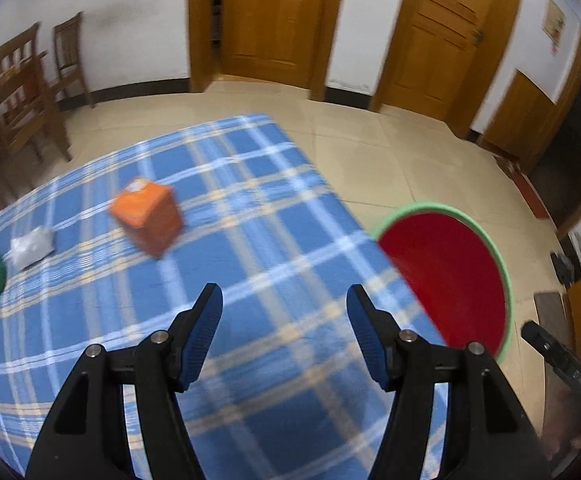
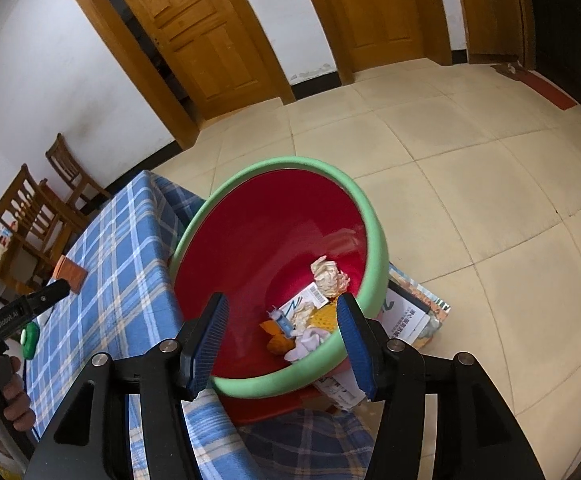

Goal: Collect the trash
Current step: 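Grasp the clear plastic bag with the left gripper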

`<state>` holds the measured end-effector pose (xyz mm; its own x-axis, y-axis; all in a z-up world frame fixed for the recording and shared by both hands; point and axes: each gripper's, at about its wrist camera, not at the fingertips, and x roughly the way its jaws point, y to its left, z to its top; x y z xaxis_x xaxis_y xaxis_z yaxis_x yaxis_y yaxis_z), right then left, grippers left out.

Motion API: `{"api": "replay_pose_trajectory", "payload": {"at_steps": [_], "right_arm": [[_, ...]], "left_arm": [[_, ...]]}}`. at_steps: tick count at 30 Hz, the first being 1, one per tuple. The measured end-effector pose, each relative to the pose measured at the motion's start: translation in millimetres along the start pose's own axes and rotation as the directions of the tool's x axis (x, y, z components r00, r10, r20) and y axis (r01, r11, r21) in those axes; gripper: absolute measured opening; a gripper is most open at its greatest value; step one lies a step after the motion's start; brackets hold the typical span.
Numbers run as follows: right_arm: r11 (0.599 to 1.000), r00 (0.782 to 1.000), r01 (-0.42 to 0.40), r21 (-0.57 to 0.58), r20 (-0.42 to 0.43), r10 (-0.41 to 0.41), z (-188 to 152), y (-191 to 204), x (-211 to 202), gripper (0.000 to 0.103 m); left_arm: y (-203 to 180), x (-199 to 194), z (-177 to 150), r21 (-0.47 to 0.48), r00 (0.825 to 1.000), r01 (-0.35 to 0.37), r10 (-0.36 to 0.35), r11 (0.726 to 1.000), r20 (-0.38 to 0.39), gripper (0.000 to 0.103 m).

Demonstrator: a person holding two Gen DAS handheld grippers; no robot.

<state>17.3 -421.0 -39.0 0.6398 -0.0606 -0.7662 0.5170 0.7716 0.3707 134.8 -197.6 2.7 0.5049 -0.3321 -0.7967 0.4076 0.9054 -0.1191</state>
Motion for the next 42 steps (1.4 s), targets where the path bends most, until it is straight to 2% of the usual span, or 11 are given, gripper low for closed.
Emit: {"api": "replay_pose_trajectory", "payload": {"at_steps": [8,9,11,14,20,26,33,42], "right_arm": [[0.999,0.999,-0.028,-0.027,-0.016,0.028,1,22,5,0.059],[0.999,0.999,-0.029,-0.029,-0.016,0.029,1,25,6,0.06],[0.999,0.999,-0.029,-0.032,-0.017,0.028,2,30,7,0.07],[0.999,1.0,-0.027,-0.036,-0.016,0.027,3,39,10,0.07],[0.998,0.999,-0.026,-0.054,-0.028,0.024,4,57,19,0.071],[0.997,0.999,-0.014,-0.077,-0.046,0.011,3,73,29,0.071],[0.995,0.997,-0.023,-0.1,-0.071,0.016,3,93,41,0.077],[0.988,0.996,-0.03,-0.151,-0.083,0.018,4,120,53,0.077]], "left_arm": [[67,-6,4,-0.113,0.996,-0.085,0.088,0.99,0.027,0.068],[76,-7,4,-0.127,0.994,-0.097,0.102,0.987,0.03,0.069],[91,-8,4,-0.156,0.991,-0.121,0.127,0.98,0.034,0.07],[114,-9,4,-0.197,0.986,-0.152,0.161,0.969,0.032,0.073],[160,-6,6,-0.253,0.97,-0.224,0.239,0.941,0.03,0.079],[202,3,7,-0.288,0.949,-0.297,0.316,0.91,0.02,0.08],[238,19,9,-0.349,0.941,-0.319,0.339,0.881,-0.004,0.08],[259,43,13,-0.388,0.947,-0.303,0.322,0.87,-0.017,0.08]]}}
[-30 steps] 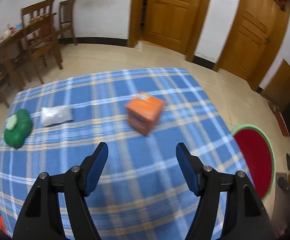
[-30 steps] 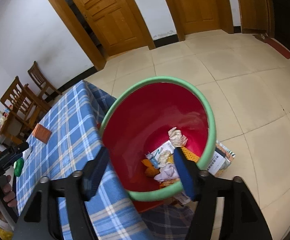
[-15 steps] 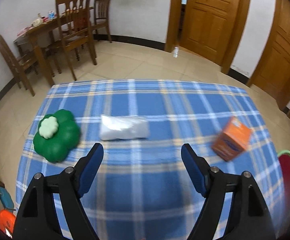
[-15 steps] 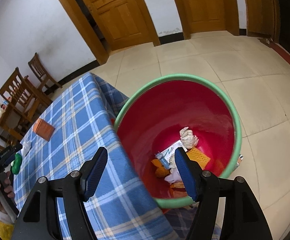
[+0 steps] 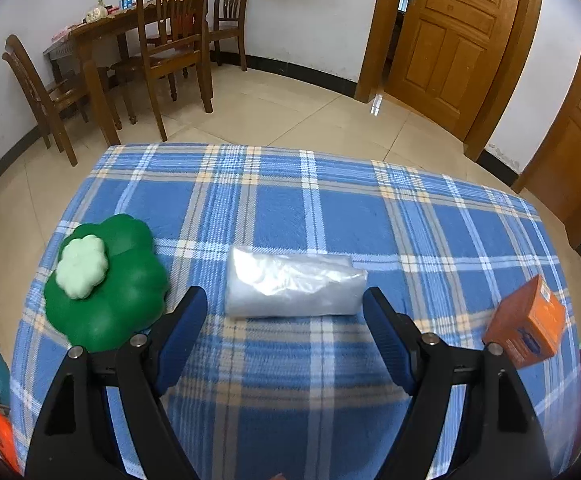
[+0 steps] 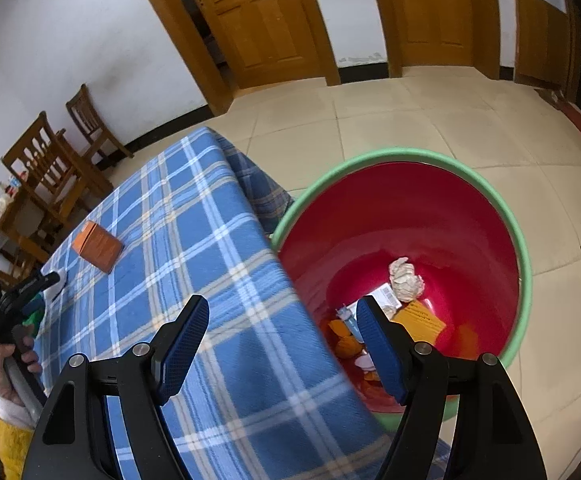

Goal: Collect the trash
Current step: 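Grasp the clear plastic bag with the left gripper, then grasp the orange box with the right gripper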

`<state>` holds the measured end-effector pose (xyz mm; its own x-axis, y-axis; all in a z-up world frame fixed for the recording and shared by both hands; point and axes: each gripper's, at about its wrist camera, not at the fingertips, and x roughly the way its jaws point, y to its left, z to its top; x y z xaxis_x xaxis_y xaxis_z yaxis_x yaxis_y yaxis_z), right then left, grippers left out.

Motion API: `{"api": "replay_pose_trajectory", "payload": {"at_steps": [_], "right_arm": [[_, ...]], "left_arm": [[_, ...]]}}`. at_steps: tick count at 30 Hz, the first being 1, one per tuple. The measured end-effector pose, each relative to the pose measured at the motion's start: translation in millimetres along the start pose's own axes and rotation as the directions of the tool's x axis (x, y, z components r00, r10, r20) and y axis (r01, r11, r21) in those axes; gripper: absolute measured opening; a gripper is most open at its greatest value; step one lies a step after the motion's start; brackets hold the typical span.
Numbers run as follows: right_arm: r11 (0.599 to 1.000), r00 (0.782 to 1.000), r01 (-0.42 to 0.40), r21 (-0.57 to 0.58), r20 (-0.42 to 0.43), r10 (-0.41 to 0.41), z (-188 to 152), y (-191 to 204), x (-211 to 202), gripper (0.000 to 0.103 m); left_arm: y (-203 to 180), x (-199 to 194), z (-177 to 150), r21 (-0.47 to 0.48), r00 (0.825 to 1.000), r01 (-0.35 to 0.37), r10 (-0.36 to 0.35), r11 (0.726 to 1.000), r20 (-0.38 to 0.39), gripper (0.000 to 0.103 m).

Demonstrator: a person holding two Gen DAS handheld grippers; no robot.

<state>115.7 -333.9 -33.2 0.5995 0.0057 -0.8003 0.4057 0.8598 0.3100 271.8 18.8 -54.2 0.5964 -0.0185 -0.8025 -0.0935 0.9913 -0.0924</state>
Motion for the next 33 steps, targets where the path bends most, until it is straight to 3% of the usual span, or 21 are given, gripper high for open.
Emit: {"api": "replay_pose_trajectory", "payload": {"at_steps": [13,23,33], "right_arm": [[0.991,0.999,-0.037,-0.125,0.0,0.037,15,61,18,0.077],[0.967,0.993,-0.115,-0.227,-0.01,0.115,25,134,54,0.077],[0.933,0.99,-0.139,-0.331,-0.014,0.143,31,197,93,0.079]], "left_arm": [[9,10,-3,-0.043,0.999,0.052,-0.052,0.998,0.016,0.08],[25,6,-3,-0.087,0.995,0.094,-0.093,0.992,0.024,0.037],[25,5,-6,-0.074,0.997,0.074,-0.071,0.995,0.039,0.032]]}}
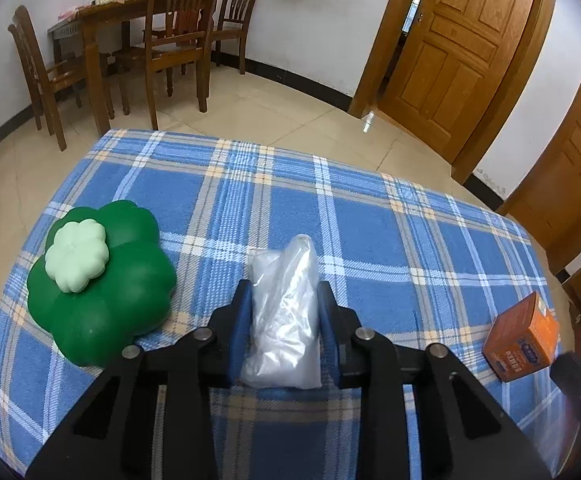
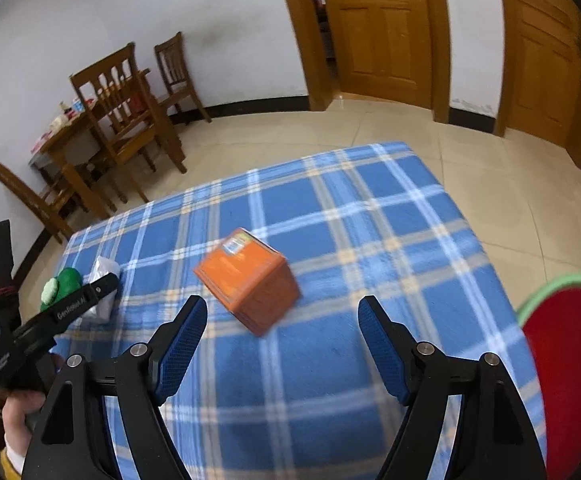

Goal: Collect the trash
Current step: 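Grasp the orange box with the right gripper, then carry the orange box and plastic bag over the red bucket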

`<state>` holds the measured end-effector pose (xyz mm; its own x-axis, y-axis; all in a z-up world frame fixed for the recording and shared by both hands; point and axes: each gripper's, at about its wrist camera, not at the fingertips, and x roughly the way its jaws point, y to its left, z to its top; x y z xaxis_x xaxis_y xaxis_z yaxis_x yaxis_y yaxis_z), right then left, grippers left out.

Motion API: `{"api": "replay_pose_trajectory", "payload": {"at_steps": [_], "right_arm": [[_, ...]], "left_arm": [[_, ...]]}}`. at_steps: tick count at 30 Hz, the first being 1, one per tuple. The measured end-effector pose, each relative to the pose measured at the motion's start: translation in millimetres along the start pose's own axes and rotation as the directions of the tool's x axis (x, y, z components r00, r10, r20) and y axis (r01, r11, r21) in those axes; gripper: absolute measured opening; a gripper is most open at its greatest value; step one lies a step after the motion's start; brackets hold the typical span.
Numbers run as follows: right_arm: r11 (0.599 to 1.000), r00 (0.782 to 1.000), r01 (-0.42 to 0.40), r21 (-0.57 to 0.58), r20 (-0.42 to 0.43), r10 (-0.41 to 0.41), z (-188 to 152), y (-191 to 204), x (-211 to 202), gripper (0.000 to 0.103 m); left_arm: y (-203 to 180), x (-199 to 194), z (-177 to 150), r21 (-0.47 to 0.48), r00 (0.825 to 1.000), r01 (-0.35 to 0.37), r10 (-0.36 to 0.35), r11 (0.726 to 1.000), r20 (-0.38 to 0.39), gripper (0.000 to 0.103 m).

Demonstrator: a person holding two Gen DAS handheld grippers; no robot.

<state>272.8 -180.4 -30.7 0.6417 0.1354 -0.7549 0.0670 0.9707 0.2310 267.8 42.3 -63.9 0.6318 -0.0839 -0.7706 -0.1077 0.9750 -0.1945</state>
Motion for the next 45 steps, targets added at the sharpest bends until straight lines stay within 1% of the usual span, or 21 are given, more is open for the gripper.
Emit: {"api": "replay_pose_trajectory", "payload": {"at_steps": [5,10,12,13,18,26,32,37,41,45], "right_arm": [[0.998,1.0,0.019,-0.056,-0.005,-0.019,3,14,18,0.079],[0.999,1.0,0.015,-0.05,-0.004,-0.016,4,16,33,0.08],[0.999,1.0,0.0,-0.034,0.002,0.0,2,15,35,0.07],[0.999,1.0,-0.006,-0.035,0.001,0.006,1,15,36,0.062],[0.998,1.0,-0.004,-0.064,0.011,0.005,-2,18,32,0.062],[0.998,0.998,-0.023,-0.05,0.059,0.026,-7,10,-4,0.062],[1.0,0.996,-0.01,-0.012,0.09,0.011,-18,-14,-38,0.062],[0.999,0.993,0.03,0.037,0.115,-0.034,-30,-42,-71,0.062],[0.994,0.987,0.069,0.09,0.137,-0.081,-43,-68,-95,0.062],[0.982,0.982,0.105,0.157,0.137,-0.127,-60,-95,-112,0.062]], "left_arm": [[-6,1,-1,0.026,1.0,-0.025,0.025,0.999,0.009,0.032],[-7,2,-1,0.038,0.999,-0.036,0.036,0.999,0.016,0.032],[-9,2,-2,0.046,0.999,-0.045,0.044,0.998,0.019,0.032],[-10,2,-2,0.05,0.999,-0.048,0.047,0.998,0.02,0.032],[-11,2,-3,0.05,0.999,-0.047,0.046,0.998,0.019,0.032],[-8,1,-2,0.021,1.0,-0.022,0.022,1.0,-0.003,0.031],[-9,-5,-3,0.028,1.0,-0.018,0.018,0.999,-0.001,0.031],[-18,-19,-3,0.047,1.0,-0.007,0.006,0.999,0.016,0.031],[-30,-33,-10,0.07,1.0,0.021,-0.022,0.997,0.009,0.031],[-46,-49,-20,0.094,0.998,0.058,-0.059,0.994,0.004,0.031]]}}
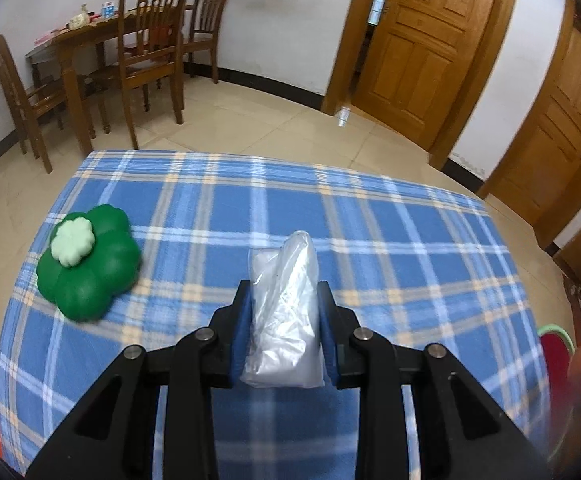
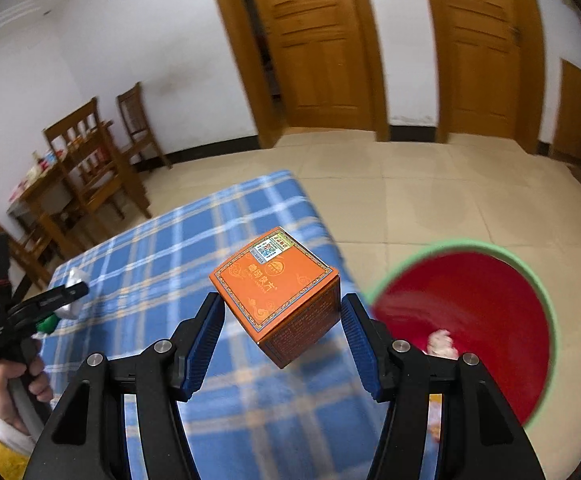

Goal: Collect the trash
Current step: 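Carry the orange box and plastic bag over the red bucket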

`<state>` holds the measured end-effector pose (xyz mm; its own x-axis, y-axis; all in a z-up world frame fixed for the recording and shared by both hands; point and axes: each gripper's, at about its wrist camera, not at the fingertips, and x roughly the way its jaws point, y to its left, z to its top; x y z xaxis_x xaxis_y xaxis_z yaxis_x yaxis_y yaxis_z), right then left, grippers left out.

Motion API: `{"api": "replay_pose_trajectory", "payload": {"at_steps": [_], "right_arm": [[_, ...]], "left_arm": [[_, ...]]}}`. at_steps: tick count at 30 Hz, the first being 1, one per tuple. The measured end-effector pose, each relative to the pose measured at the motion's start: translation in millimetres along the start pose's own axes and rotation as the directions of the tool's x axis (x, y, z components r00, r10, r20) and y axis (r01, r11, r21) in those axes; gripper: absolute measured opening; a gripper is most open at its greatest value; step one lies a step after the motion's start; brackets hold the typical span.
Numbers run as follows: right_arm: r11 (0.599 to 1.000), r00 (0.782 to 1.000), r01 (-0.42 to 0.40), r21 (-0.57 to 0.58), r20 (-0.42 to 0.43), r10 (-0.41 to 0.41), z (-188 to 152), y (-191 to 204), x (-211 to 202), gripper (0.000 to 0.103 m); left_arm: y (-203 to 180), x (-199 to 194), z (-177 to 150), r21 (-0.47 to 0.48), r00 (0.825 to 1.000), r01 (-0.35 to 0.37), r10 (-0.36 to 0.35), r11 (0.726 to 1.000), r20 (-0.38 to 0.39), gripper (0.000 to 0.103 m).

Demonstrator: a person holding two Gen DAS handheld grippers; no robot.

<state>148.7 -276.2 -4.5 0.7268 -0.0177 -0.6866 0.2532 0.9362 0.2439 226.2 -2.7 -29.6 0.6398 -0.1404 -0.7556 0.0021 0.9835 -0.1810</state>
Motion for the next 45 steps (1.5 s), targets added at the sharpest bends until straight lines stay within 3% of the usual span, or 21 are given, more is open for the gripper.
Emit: {"api": "replay_pose_trajectory", "payload": {"at_steps": [13,20,28,32,45], "right_arm": [[0.972,0.992,0.13,0.194,-0.029,-0.127,-34,-91,-25,0.062],[0.958,0.989,0.147,0.247,-0.05,-0.139,-48,-121,-33,0.063],[0.95,0.991,0.136,0.282,-0.047,-0.128,-54,-140,-39,0.063],[0.946,0.991,0.133,0.295,-0.038,-0.128,-54,-145,-41,0.073],[0.933,0.99,0.128,0.337,0.017,-0.142,-51,-159,-64,0.073]], "left_arm": [[-72,-43,-36,0.095,0.988,0.15,-0.146,0.984,-0.045,0.031],[-114,-56,-54,0.15,0.974,0.22,-0.208,0.964,-0.088,0.031],[-148,-61,-71,0.209,0.961,0.268,-0.244,0.941,-0.134,0.031],[-162,-62,-77,0.23,0.954,0.288,-0.258,0.93,-0.151,0.031],[-206,-64,-92,0.298,0.929,0.358,-0.307,0.885,-0.206,0.031]]}}
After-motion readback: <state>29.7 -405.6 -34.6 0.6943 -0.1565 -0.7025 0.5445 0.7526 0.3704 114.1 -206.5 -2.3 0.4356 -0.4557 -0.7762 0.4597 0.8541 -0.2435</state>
